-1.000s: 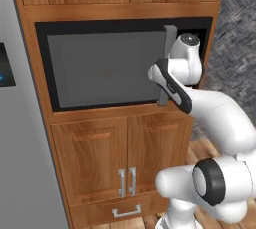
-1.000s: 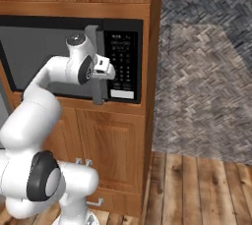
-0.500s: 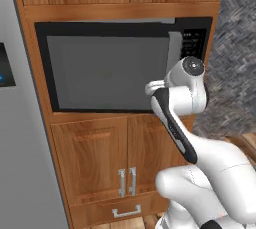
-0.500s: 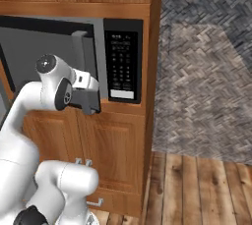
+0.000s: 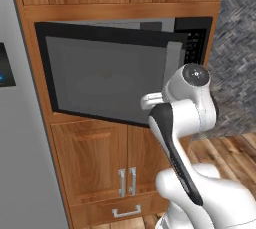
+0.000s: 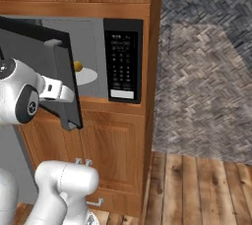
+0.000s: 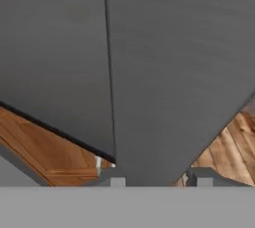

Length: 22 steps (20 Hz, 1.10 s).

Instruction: Open the microwave door.

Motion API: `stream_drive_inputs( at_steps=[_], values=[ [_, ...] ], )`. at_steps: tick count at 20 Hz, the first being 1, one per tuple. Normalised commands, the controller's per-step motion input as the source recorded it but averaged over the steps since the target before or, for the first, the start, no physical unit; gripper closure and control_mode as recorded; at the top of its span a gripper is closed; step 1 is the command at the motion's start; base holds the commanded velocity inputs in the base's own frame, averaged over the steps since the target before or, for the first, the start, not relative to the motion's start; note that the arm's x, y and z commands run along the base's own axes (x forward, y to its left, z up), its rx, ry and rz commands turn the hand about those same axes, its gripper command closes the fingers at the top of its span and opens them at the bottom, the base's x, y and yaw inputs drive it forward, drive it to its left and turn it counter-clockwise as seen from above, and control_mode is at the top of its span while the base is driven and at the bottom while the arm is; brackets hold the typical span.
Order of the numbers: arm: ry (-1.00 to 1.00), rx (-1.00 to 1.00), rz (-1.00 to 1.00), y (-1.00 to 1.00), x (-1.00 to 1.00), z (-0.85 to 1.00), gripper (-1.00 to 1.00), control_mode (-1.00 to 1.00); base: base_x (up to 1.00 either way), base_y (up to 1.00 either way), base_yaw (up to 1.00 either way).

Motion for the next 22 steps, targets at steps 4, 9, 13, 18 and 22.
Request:
stream_drive_inputs(
  at_steps=[4,9,13,18,22],
  values=[
    [-0.03,-0.03,0.00,0.22,-0.26,0.20,-1.00,-1.00,0.00,0.00,0.00],
    [-0.04,-0.02,0.01,-0.10,-0.86,-0.27,-1.00,-1.00,0.00,0.00,0.00],
    [-0.08,0.01,0.00,-0.68,-1.00,-0.01,-1.00,-1.00,0.00,0.00,0.00],
    [0.00,0.24,0.05,-1.00,-0.42,0.36,-1.00,-1.00,0.00,0.00,0.00],
    [0.02,0.70,0.16,-0.96,0.01,0.59,-1.00,-1.00,0.00,0.00,0.00]
  ],
)
